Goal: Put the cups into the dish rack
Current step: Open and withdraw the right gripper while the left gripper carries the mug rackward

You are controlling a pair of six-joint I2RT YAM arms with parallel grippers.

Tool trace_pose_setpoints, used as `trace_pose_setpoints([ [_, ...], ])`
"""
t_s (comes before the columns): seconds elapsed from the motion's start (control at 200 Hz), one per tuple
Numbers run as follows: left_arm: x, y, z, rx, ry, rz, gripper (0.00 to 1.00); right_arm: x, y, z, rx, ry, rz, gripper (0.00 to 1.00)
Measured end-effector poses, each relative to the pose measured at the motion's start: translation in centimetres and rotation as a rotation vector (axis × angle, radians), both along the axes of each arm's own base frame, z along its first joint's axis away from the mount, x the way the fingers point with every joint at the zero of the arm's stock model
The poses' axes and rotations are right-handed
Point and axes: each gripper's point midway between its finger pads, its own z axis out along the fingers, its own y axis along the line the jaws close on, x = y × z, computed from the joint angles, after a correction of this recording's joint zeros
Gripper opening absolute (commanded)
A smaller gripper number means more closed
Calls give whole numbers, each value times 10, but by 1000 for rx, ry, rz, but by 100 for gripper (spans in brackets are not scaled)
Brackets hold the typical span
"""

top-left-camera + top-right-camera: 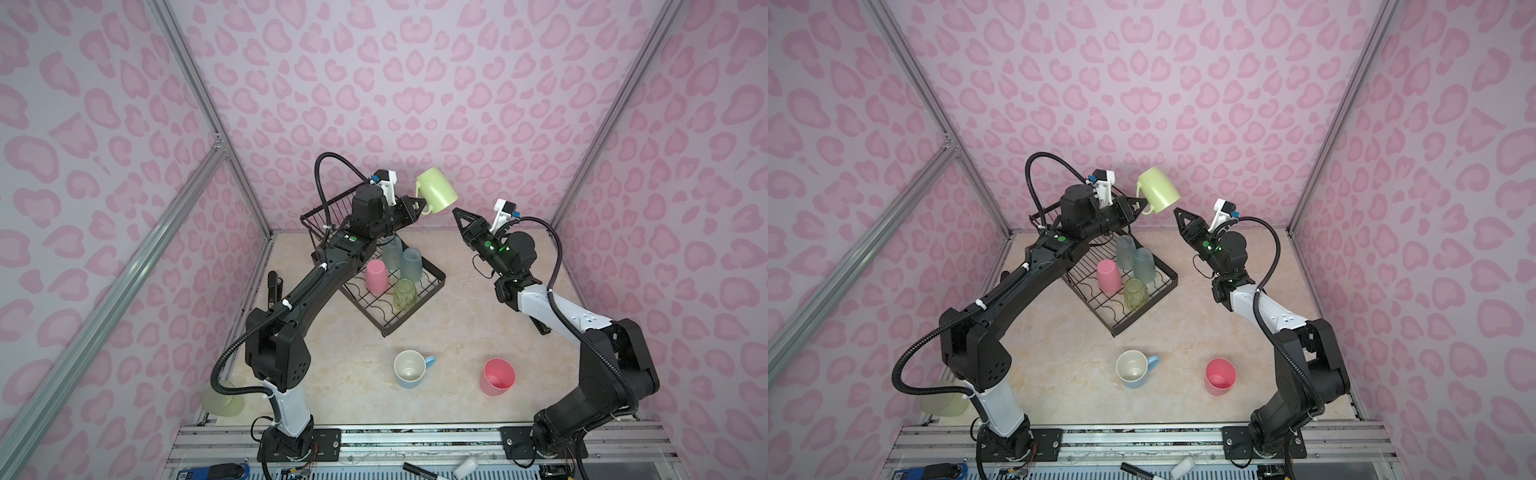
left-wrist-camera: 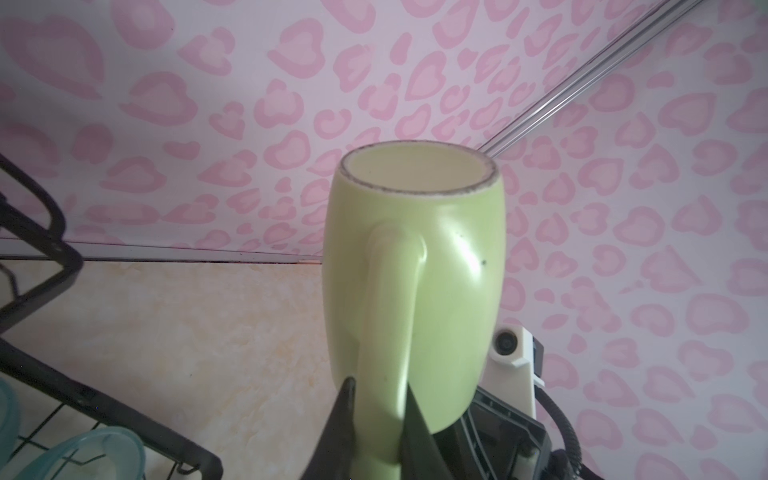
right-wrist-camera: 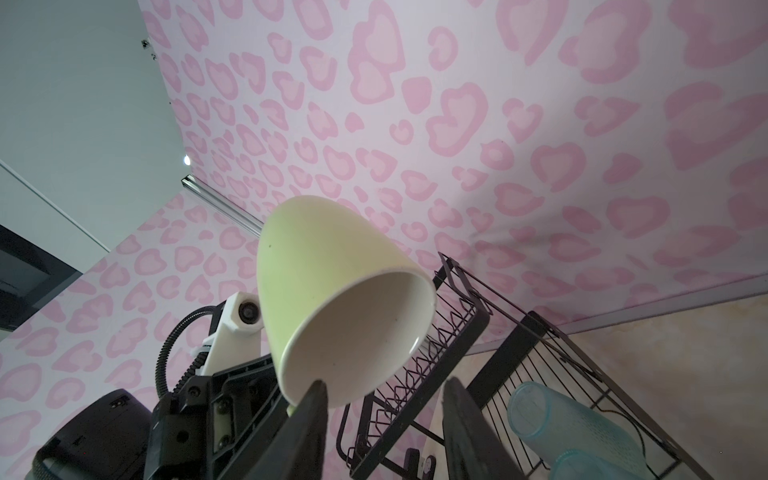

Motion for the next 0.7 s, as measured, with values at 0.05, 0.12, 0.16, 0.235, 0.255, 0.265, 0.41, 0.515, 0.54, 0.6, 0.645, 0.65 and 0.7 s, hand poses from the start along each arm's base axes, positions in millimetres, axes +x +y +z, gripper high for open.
trace_pose_setpoints([
  [0.05, 3, 7, -2, 31, -11, 26, 3, -2, 0, -4, -13, 4, 0, 45],
  [0.12, 5, 15, -3, 77, -32, 59, 4, -4, -1, -7, -33, 7, -4, 44],
  [0.16, 6, 20, -3, 107, -49, 77, 4, -5, -2, -9, -43, 9, -7, 44],
  [0.235, 7, 29, 1, 156, -88, 109, 3, -8, -3, -11, -69, 10, -11, 44],
  [0.255, 8, 31, 2, 167, -98, 116, 4, -8, -3, -12, -74, 10, -13, 44],
  [0.265, 8, 32, 3, 174, -105, 121, 4, -8, -3, -12, -78, 9, -13, 44],
  [0.41, 11, 46, 13, 277, -202, 182, 3, -13, -4, -13, -138, -1, -25, 44],
  [0.515, 14, 58, 14, 370, -260, 237, 3, -15, -3, -17, -203, -10, -33, 43],
  [0.54, 15, 61, 14, 392, -272, 249, 3, -15, -4, -18, -220, -10, -39, 43],
  [0.6, 19, 70, 11, 454, -296, 276, 4, -17, -2, -21, -261, -13, -46, 43],
  [0.645, 22, 77, 8, 492, -306, 298, 3, -19, 0, -24, -294, -14, -45, 43],
  [0.65, 23, 78, 7, 495, -307, 300, 4, -19, 0, -24, -296, -15, -44, 43],
  [0.7, 28, 88, 3, 535, -312, 325, 4, -21, 3, -27, -329, -19, -41, 43],
])
